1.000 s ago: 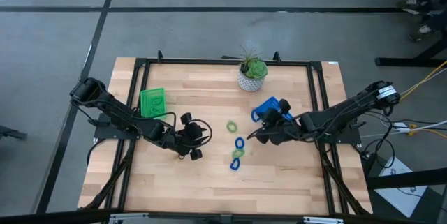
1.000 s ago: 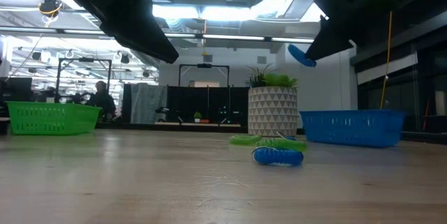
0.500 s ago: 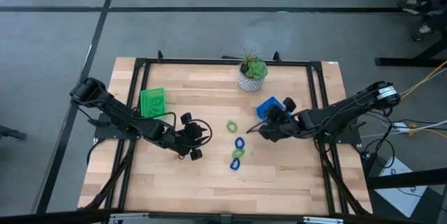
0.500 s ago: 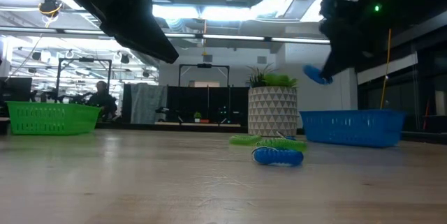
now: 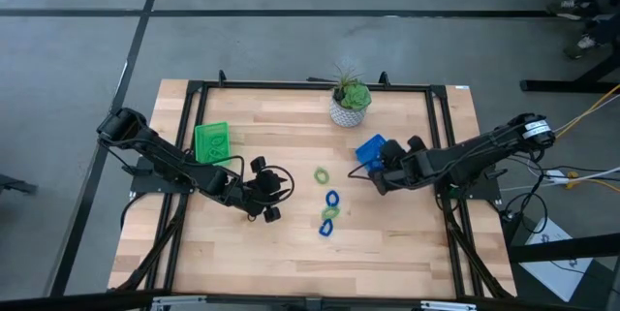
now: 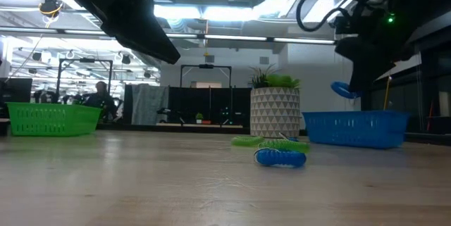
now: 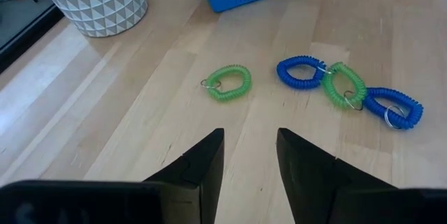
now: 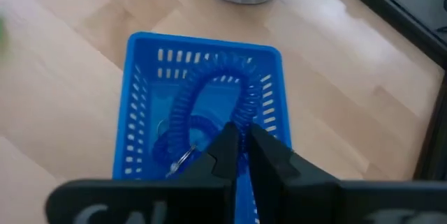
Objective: Sort spring keychains
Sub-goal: Put the blue spring keychain in the blue bin, then put the green spring keychain in the green bin
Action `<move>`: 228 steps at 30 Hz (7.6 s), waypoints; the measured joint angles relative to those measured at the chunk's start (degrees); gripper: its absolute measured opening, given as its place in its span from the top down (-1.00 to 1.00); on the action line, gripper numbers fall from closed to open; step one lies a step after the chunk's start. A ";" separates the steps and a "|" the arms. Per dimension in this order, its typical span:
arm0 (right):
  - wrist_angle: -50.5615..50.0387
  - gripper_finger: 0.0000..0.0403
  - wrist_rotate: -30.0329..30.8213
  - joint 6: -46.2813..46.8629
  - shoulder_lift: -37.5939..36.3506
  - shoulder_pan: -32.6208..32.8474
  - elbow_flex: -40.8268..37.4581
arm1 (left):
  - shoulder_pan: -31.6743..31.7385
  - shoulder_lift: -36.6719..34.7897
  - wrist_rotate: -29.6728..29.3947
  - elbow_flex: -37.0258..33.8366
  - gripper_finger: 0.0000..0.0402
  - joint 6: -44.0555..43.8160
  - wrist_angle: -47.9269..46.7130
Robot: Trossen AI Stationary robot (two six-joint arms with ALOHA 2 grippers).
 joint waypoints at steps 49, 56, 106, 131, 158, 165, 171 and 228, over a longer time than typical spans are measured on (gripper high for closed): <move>39.34 0.00 -10.97 -24.80 0.00 -1.05 -1.97 | -0.01 0.00 -0.10 0.00 0.36 0.02 0.39; 48.91 0.00 -11.01 -33.21 0.00 1.12 -1.97 | 0.00 3.07 -0.56 0.00 0.37 2.78 4.57; 67.00 0.00 -20.52 -45.52 0.00 5.91 -1.97 | 10.34 21.40 20.00 14.56 0.37 30.08 10.64; 74.26 0.00 -20.51 -54.27 0.00 11.48 -1.97 | 11.24 22.13 28.38 14.54 0.37 34.67 6.78; 74.08 0.00 -20.50 -54.93 0.00 11.48 -1.97 | 24.06 29.79 40.36 14.56 0.37 30.00 13.13; 74.15 0.00 -20.50 -55.78 0.00 11.48 -1.97 | 24.52 34.57 39.33 14.97 0.37 28.50 15.89; 74.17 0.00 -20.50 -55.78 0.00 11.48 -1.97 | 24.50 34.36 40.79 14.82 0.43 26.25 16.20; 74.63 0.00 -20.94 -51.04 -0.02 11.48 -1.97 | -18.40 2.94 -14.12 13.88 0.88 9.76 -13.86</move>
